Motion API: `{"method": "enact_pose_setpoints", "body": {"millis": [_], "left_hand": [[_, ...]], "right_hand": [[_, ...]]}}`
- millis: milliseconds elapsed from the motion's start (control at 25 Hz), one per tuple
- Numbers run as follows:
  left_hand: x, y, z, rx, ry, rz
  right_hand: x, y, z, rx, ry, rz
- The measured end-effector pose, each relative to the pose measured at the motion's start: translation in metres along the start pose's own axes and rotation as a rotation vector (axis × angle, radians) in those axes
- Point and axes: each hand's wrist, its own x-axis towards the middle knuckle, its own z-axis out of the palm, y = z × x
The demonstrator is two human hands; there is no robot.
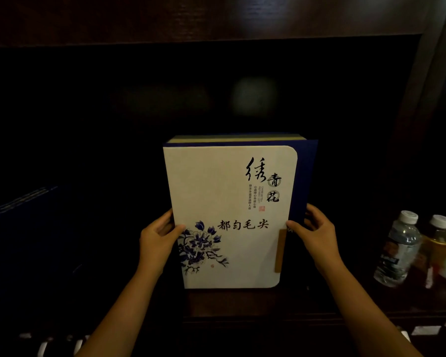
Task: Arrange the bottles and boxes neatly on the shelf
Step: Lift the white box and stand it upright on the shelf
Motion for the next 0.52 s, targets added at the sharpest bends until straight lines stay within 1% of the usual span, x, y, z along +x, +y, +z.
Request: {"method": "enact_pose_setpoints", "body": {"millis": [160, 280, 360, 400, 480, 520], "left_hand": [[-0.003, 0.006, 0.000, 0.013, -0.003, 0.012], [-0.004, 0.012, -0.002, 0.006, 0.006, 0.005], [-0.009, 0.010, -0.009, -0.020, 0.011, -0.032], [-0.011, 0.008, -0.017, -0.035, 0.009, -0.046], [-0.015, 0.005, -0.036, -0.041, 0.010, -0.047], [-0.014, 0.004, -0.051, -0.033, 0.015, -0.032]], "right_hand": [[0.002, 0.003, 0.000, -0.029, 0.004, -0.021], [0.002, 0.005, 0.006, -0.046, 0.049, -0.026], [-0.007, 0.005, 0.012, -0.041, 0.142, -0.017], [-0.014, 0.004, 0.016, -0.060, 0.220, -0.029], [-0.030, -0.002, 0.023, -0.119, 0.376, -0.090], [-0.039, -0.008, 0.031, -0.143, 0.418, -0.142]]}}
